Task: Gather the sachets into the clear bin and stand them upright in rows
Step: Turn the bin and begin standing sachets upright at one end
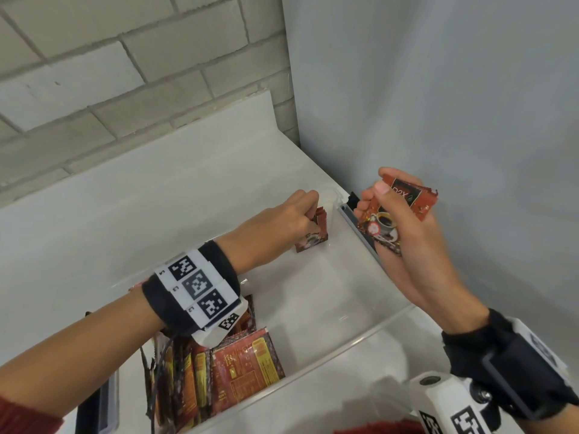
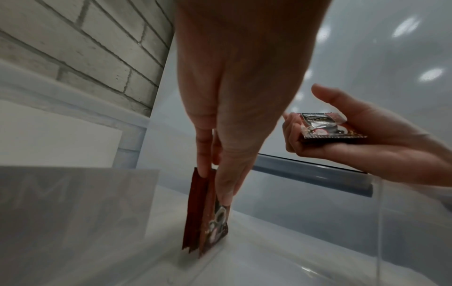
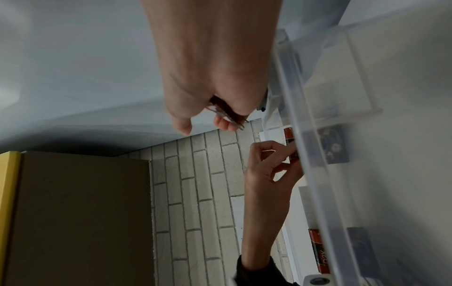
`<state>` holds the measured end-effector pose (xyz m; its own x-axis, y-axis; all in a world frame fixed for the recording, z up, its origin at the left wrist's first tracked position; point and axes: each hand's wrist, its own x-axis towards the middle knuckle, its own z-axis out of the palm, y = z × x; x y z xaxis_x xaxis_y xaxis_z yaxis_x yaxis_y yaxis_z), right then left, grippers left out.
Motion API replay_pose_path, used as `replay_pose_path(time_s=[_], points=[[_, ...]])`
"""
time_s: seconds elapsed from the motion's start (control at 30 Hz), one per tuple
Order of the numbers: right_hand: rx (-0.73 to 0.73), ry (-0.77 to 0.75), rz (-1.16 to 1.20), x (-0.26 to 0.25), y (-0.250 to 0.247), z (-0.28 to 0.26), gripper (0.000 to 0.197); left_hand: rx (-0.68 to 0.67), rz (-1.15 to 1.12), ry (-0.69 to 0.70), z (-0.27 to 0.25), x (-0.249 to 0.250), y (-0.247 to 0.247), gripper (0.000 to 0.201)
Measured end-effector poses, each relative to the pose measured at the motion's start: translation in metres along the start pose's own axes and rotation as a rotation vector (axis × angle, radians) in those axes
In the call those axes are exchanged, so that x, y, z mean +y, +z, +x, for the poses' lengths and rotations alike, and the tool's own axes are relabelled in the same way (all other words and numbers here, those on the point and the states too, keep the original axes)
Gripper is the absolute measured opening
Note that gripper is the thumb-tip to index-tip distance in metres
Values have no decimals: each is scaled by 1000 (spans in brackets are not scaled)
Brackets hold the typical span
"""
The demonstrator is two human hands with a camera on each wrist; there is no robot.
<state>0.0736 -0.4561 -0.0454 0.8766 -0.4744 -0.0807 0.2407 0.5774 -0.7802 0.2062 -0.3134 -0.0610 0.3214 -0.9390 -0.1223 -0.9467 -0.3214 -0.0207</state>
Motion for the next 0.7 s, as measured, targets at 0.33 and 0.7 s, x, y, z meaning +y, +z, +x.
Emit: replay_pose_path(time_s=[0.33,0.7], points=[[1,2,-16,0,-2,-1,41,239,92,98,2,-1,15,23],[-83,110,77,0,-6,1,31,276,-80,112,-2,-7,4,14]])
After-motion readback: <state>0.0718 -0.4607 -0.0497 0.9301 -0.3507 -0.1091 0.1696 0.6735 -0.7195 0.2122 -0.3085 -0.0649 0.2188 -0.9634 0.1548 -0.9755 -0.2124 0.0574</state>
